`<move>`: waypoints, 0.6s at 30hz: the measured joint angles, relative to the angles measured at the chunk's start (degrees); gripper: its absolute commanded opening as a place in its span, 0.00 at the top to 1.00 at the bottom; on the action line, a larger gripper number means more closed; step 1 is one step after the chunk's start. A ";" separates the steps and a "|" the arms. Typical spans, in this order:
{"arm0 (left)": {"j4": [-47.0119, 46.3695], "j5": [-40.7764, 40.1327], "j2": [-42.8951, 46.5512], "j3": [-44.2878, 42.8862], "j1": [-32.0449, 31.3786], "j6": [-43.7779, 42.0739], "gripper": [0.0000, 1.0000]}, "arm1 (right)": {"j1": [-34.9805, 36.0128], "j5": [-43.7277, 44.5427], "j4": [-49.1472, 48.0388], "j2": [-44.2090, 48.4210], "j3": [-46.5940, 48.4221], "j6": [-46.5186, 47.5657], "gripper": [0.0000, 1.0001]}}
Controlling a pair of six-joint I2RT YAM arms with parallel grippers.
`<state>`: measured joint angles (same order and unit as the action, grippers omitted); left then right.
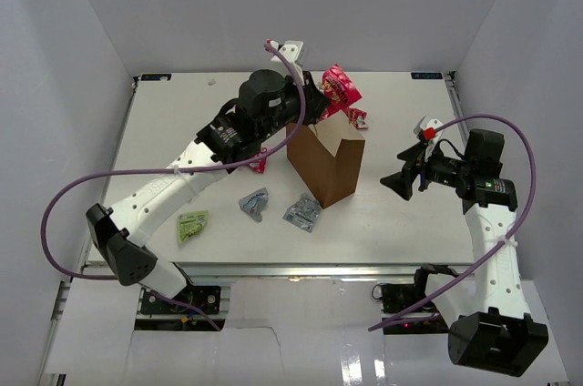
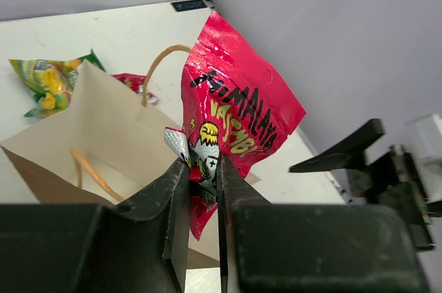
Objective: Place the snacks into the paper bag
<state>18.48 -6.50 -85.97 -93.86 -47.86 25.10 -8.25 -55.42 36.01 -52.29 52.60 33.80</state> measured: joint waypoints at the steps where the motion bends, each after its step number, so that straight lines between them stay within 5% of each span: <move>1: 0.37 -0.33 -0.46 0.00 0.04 -0.70 1.00 | 0.00 0.02 0.00 0.09 0.00 -0.20 0.09; 18: 1.36 -3.21 -3.87 1.64 0.04 -5.38 0.89 | -0.42 -0.02 -0.04 -0.92 0.68 -2.51 0.09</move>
<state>19.84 -9.72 -89.84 -92.23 -47.81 19.73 -8.67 -55.44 35.97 -53.21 53.28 31.29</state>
